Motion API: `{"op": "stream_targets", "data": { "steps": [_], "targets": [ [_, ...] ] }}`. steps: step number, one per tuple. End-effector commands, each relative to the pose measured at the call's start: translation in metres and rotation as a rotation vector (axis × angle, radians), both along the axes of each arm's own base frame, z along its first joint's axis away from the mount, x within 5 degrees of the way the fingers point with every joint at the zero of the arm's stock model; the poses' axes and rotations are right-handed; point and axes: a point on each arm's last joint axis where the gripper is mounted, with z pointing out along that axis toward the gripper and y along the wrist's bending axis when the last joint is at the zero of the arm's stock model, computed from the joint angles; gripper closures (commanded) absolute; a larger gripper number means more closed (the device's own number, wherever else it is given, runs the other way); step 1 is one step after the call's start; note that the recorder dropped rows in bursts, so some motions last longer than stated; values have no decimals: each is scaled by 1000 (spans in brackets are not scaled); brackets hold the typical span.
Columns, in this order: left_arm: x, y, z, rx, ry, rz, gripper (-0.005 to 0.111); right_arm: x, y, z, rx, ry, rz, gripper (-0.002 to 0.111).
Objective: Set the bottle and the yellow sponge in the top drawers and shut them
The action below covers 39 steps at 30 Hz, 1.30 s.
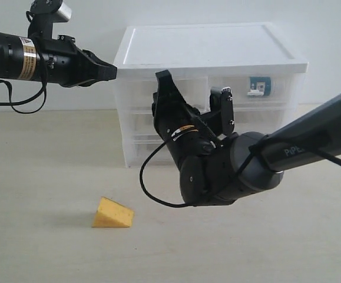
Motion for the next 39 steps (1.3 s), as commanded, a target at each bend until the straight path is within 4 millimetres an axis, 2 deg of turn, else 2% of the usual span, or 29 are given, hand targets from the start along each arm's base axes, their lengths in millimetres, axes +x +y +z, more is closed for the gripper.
{"op": "stream_targets", "data": {
  "steps": [1, 8, 13, 18, 23, 35, 37, 39],
  "targets": [
    [0, -4, -1, -5, 5, -9, 103, -14, -5, 14, -15, -40, 17, 108],
    [0, -4, -1, -5, 5, -9, 103, -36, -19, 14, 11, 20, 76, 108],
    [0, -4, -1, -5, 5, -9, 103, -63, -11, 6, 48, 66, 122, 108],
    [0, -4, -1, -5, 5, -9, 103, -82, -10, 12, 19, 16, 152, 108],
    [0, -4, -1, -5, 5, -9, 103, -94, -24, 22, 2, 12, 159, 108],
    [0, -4, -1, -4, 6, -11, 103, -108, -28, 2, -110, 150, 257, 108],
    [0, -4, -1, -4, 6, -13, 103, -109, -28, 0, -139, 158, 264, 104],
    [0, -4, -2, -2, 5, -15, 103, -109, -28, 1, -169, 139, 268, 89]
  ]
}}
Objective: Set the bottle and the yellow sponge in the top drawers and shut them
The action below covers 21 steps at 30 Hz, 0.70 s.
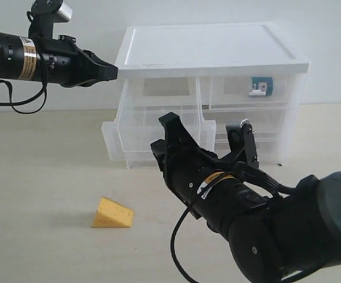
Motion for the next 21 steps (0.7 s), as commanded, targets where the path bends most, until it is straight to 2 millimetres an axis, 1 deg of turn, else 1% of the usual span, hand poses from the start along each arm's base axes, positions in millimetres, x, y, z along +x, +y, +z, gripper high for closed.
{"op": "stream_targets", "data": {
  "steps": [1, 2, 3, 4, 6, 8, 9, 13, 14, 15, 17, 18, 19, 21],
  "targets": [
    [0, -3, -2, 1, 4, -7, 103, -5, 2, 0, -65, -25, 45, 74],
    [0, -3, -2, 0, 4, -9, 103, -5, 2, 0, -67, -27, 49, 66],
    [0, -3, -2, 0, 4, -9, 103, -5, 2, 0, -82, -39, 58, 51],
    [0, -3, -2, 0, 4, -9, 103, -6, 3, 0, -108, -53, 76, 41],
    [0, -4, -2, 0, 5, -11, 103, -7, 5, 0, -150, -84, 117, 38],
    [0, -4, -2, 0, 5, -11, 103, -11, 10, -1, -210, -116, 196, 38],
    [0, -4, -2, -2, 6, -15, 103, -16, 13, -1, -266, -142, 275, 38],
    [0, -4, -2, -3, 6, -17, 103, -27, 20, 2, -411, -269, 460, 39],
    [-1, -5, -1, -8, 9, -29, 103, -35, 22, 8, -495, -372, 572, 46],
    [-1, -5, -1, -9, 10, -31, 103, -38, 23, 10, -535, -408, 619, 53],
    [-1, -5, -2, -9, 12, -33, 103, -46, 21, 16, -632, -491, 721, 74],
    [-2, -5, -2, -9, 18, -31, 103, -52, 18, 21, -736, -535, 798, 96],
    [-2, -5, -2, -6, 18, -32, 103, -54, 15, 25, -795, -554, 826, 108],
    [-2, -5, -3, 1, 21, -32, 103, -57, 7, 34, -896, -586, 850, 108]
  ]
}}
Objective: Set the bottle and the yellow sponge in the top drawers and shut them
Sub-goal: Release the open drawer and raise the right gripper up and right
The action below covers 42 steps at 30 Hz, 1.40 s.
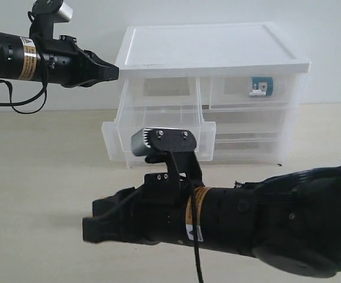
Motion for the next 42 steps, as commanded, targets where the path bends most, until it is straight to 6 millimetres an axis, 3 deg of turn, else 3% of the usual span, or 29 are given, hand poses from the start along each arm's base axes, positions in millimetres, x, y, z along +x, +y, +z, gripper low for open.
{"op": "stream_targets", "data": {
  "steps": [1, 7, 10, 15, 18, 21, 26, 31, 37, 42],
  "targets": [
    [-1, -4, -3, 7, 15, -19, 103, -10, -17, 20, -234, -170, 95, 108],
    [-1, -4, -3, -2, 25, -13, 103, -1, -40, 64, -453, -318, -22, 108],
    [-2, -5, -3, -13, 35, -26, 103, 10, -51, 86, -645, -384, -94, 108],
    [-3, -6, -2, -19, 40, -37, 103, 20, -75, 109, -1018, -372, -160, 108],
    [-3, -5, 0, -30, 45, -20, 103, 26, -86, 126, -1144, -356, -168, 108],
    [-6, -4, 10, -43, 32, -8, 103, 40, -103, 139, -1129, -271, -158, 108],
    [-13, -3, 27, -84, 26, 5, 103, 67, -128, 154, -906, -103, -39, 108],
    [-23, -2, 45, -104, -10, -13, 103, 94, -144, 159, -820, -46, -93, 108],
    [-38, 1, 63, -159, -2, -88, 103, 121, -140, 150, -844, -40, -86, 108],
    [-42, 22, 65, -161, 0, -12, 103, 144, -131, 144, -844, -43, -73, 108]
  ]
}}
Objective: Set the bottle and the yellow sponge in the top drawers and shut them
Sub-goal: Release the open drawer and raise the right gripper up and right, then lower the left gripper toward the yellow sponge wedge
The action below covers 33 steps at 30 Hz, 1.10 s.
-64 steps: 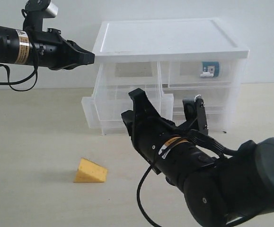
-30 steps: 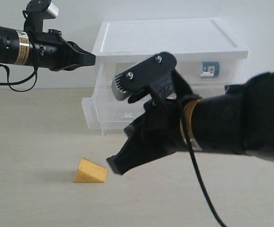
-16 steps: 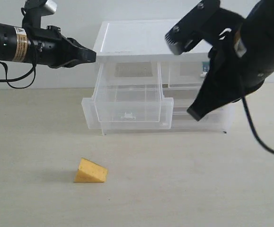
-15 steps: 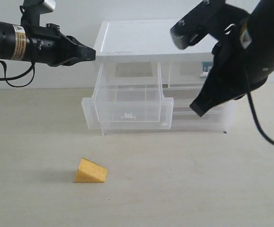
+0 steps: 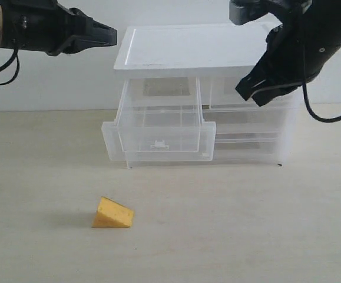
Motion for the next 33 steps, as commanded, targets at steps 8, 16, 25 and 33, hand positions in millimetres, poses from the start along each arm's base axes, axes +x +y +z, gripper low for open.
{"op": "stream_targets", "data": {
  "steps": [8, 16, 25, 33],
  "targets": [
    [9, 69, 2, 160, -125, 435, 103, 32, 11, 4, 15, -58, 9, 108],
    [17, 141, 4, 826, -328, 1048, 103, 34, 12, 7, 13, -81, 25, 108],
    [-5, 142, -48, 941, 272, 902, 103, 37, 15, 11, 48, -135, 21, 108],
    [-29, 68, -75, 669, 439, 142, 103, 39, 16, 10, 44, -152, 32, 108]
  ]
}}
